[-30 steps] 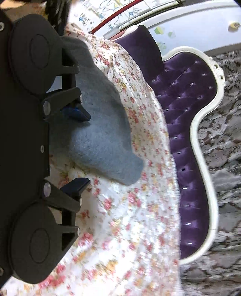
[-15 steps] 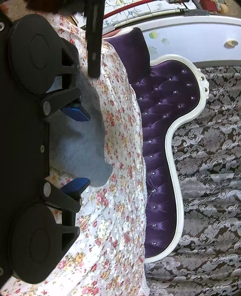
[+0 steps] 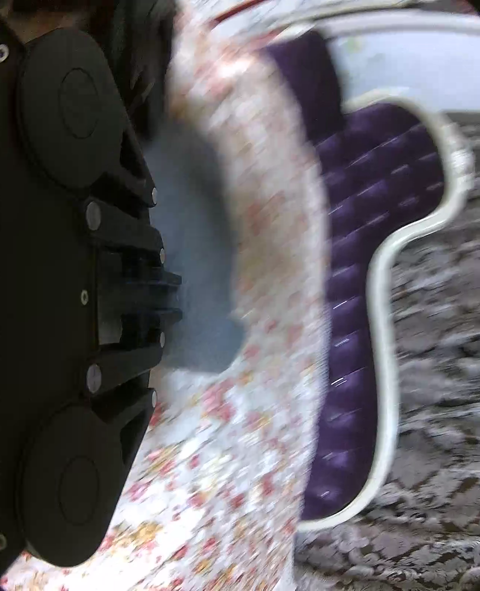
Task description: Fold small clothes
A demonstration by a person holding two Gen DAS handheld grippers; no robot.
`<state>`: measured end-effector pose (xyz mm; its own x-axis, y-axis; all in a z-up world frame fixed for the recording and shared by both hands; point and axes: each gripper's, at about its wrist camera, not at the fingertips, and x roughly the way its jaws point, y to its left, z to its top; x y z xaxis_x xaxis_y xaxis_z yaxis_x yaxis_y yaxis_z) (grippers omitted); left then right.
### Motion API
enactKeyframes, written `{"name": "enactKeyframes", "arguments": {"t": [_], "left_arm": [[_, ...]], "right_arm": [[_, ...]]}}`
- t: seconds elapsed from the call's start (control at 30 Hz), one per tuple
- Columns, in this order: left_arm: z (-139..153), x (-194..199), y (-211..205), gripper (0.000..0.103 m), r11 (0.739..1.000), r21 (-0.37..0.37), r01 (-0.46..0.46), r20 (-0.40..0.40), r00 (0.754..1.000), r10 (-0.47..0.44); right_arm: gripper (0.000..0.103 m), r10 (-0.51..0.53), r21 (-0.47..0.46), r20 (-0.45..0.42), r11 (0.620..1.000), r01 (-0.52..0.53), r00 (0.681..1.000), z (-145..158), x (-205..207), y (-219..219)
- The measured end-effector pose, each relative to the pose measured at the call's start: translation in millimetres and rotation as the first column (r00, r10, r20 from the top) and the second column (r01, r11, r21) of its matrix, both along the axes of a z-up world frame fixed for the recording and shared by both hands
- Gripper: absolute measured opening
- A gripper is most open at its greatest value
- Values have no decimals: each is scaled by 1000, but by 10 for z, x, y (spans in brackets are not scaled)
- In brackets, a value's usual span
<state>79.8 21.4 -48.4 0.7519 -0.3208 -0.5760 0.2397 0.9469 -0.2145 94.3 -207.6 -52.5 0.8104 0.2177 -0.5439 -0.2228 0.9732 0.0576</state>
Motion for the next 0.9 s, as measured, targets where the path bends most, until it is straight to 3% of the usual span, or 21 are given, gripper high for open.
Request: {"name": "enactKeyframes", "arguments": {"t": [0.07,0.37,0.53,0.73,0.9], "left_arm": [[-4,-10,-28,46,1000,13,-1,9,1000,1],[83,-91,-102,46,997,72,10,58,998,-14],[185,-210,-131,46,991,125,40,90,995,-52],[150,-348,-73,48,995,97,35,63,997,-41],[85,-394,131,55,1000,0,-8,-11,1000,8]], "right_arm": [[17,-9,53,3,999,9,1000,-46,-4,-73],[17,-6,24,39,1000,5,999,46,-97,-54],[29,10,34,111,999,-14,994,296,-336,-83],[29,91,-18,94,996,-90,991,320,-685,4],[29,117,-101,46,989,-112,992,173,-900,40]]}}
